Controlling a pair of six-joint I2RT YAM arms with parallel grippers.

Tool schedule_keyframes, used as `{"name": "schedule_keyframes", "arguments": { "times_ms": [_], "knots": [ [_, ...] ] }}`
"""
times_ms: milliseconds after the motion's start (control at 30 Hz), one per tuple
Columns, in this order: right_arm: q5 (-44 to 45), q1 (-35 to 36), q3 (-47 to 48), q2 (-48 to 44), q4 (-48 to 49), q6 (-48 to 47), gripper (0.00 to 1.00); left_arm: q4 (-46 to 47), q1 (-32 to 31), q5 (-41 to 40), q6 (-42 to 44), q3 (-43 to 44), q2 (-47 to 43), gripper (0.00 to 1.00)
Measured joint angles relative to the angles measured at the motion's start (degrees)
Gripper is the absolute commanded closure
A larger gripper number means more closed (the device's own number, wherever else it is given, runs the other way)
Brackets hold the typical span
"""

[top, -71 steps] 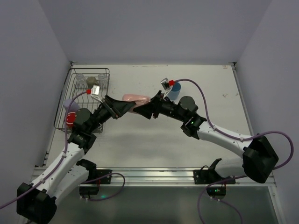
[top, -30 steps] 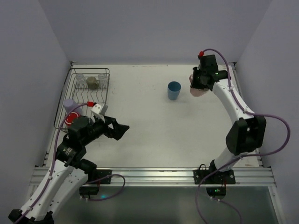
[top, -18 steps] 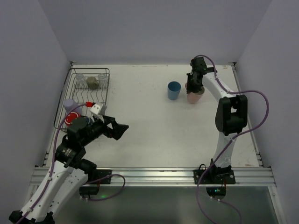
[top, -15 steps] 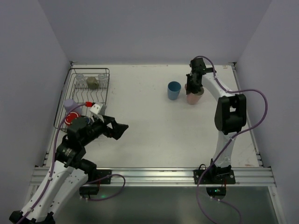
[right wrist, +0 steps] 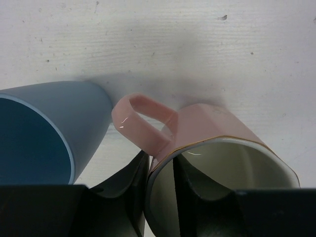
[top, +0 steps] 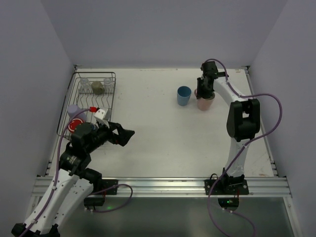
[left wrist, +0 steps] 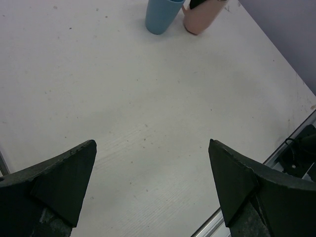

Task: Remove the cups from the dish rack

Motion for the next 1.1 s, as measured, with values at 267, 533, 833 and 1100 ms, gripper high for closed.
{"name": "schedule_keyframes", "arguments": {
  "times_ms": [267,533,833,1100],
  "knots": [
    [0.11,-0.02,-0.85,-2.75,0.61,0.26,0.55,-0.02,1.01,-0.55,0.00,0.00,0.20,0.00],
    [-3.06,-0.09,-10.82,-19.26,6.80,4.20,0.47,-0.26,1.81,-6.62,-0.31,0.04,0.92,0.00],
    [-10.16,0.48,-35.56,-42.75,20.44,10.99,0.46,-5.46,1.86,-30.91,-6.69,3.91,4.02,0.00],
    [-17.11,5.68,-49.70,-58.31,30.18,15.50,0.44,-6.23,4.85,-45.57,-8.59,13.40,17.59,0.00]
  ]
}}
